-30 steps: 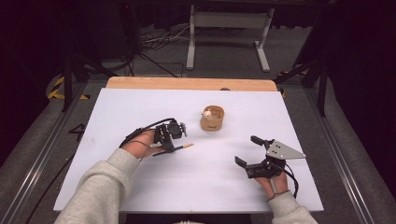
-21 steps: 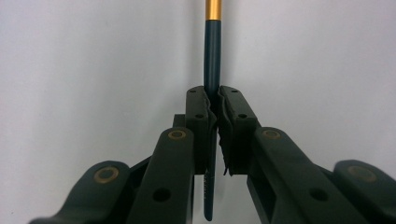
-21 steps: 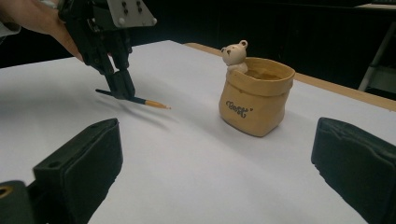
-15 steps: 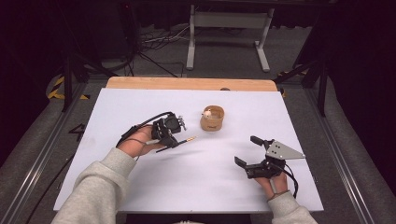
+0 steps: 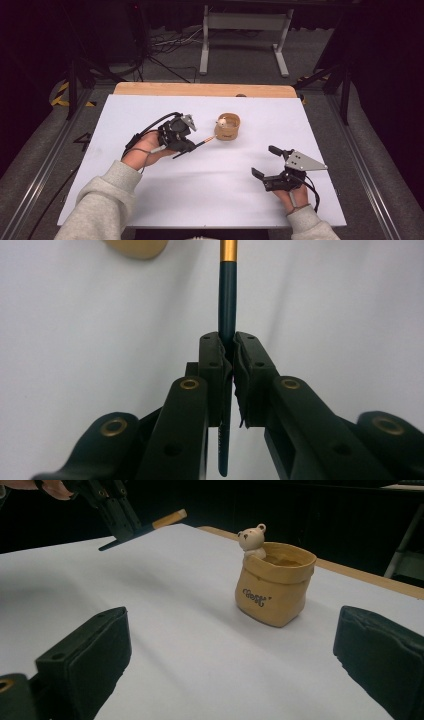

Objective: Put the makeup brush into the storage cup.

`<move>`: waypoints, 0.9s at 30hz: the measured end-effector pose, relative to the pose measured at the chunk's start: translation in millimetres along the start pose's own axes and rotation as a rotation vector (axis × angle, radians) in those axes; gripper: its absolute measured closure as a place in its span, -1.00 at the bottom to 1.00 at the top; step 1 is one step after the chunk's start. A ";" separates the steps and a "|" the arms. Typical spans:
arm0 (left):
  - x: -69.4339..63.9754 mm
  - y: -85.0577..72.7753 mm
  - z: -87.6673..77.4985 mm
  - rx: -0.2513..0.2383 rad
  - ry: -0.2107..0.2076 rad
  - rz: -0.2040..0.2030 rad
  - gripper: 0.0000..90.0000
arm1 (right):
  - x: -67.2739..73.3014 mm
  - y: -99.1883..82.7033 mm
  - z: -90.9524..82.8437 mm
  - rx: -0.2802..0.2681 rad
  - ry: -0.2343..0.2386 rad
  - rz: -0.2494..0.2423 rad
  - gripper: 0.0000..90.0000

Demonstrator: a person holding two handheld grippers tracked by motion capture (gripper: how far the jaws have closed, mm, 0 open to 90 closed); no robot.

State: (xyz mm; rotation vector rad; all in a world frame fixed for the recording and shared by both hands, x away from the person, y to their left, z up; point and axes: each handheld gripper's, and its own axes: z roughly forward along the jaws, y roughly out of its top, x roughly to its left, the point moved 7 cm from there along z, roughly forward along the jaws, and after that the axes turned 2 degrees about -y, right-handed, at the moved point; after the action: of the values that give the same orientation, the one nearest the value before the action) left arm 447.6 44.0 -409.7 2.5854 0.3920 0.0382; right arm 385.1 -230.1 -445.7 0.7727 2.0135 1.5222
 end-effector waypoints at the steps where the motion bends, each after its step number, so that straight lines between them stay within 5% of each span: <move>1: -1.4 0.7 -1.6 -0.019 0.000 -0.002 0.84 | 0.2 0.1 0.1 -0.001 0.001 0.000 -0.95; 10: -8.8 2.8 -9.5 -0.162 -0.021 -0.010 0.84 | 0.9 1.2 -0.3 -0.003 0.001 -0.003 -0.95; 19: -13.6 3.5 -15.7 -0.364 -0.063 -0.035 0.84 | 1.4 1.7 -0.6 -0.003 0.002 -0.002 -0.95; 27: -20.4 7.7 -20.4 -0.508 -0.090 -0.014 0.84 | 5.9 4.9 2.0 -0.009 0.016 -0.001 -0.94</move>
State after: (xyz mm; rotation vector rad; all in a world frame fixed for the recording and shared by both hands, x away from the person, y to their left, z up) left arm 428.1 42.0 -387.3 2.0747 0.3184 0.0141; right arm 383.0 -223.7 -441.8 0.7585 2.0175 1.5406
